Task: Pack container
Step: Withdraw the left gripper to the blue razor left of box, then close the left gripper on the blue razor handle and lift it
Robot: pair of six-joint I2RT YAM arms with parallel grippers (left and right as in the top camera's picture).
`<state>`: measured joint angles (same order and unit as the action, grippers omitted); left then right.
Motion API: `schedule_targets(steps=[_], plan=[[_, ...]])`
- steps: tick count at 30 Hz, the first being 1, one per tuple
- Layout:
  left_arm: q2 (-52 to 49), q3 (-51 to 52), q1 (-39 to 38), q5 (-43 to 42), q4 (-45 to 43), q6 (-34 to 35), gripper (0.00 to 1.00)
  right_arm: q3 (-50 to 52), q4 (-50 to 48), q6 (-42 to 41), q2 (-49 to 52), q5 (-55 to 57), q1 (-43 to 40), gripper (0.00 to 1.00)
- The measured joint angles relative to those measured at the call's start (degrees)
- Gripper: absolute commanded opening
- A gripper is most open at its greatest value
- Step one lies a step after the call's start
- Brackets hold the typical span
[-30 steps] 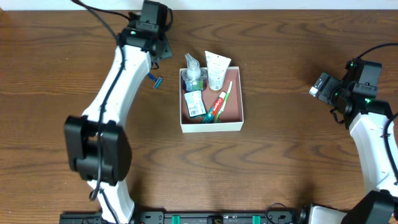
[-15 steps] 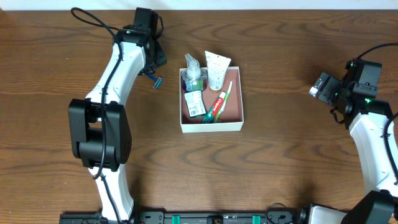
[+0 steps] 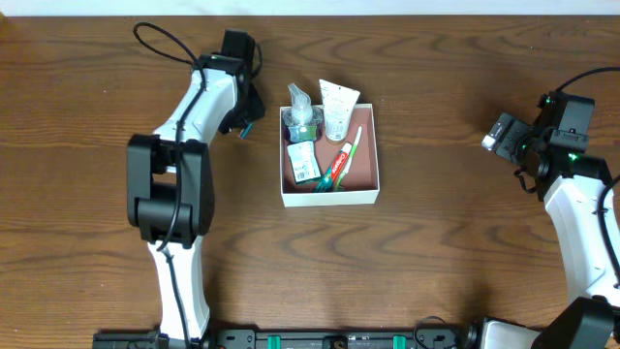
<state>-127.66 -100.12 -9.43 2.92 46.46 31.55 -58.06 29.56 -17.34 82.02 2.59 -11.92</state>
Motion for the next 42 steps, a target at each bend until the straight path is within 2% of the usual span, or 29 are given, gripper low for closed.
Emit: schedule_targets(steps=[22, 35, 42], plan=[[-3.3, -0.6, 0.0, -0.7, 0.4, 0.4, 0.51, 0.0, 0.0, 0.0, 0.0, 0.0, 0.0, 0.99], [-3.4, -0.9, 0.0, -1.3, 0.7, 0.5, 0.27, 0.0, 0.0, 0.0, 0.0, 0.0, 0.0, 0.99], [-3.4, -1.0, 0.0, -0.9, 1.7, 0.2, 0.26, 0.0, 0.0, 0.0, 0.0, 0.0, 0.0, 0.99]])
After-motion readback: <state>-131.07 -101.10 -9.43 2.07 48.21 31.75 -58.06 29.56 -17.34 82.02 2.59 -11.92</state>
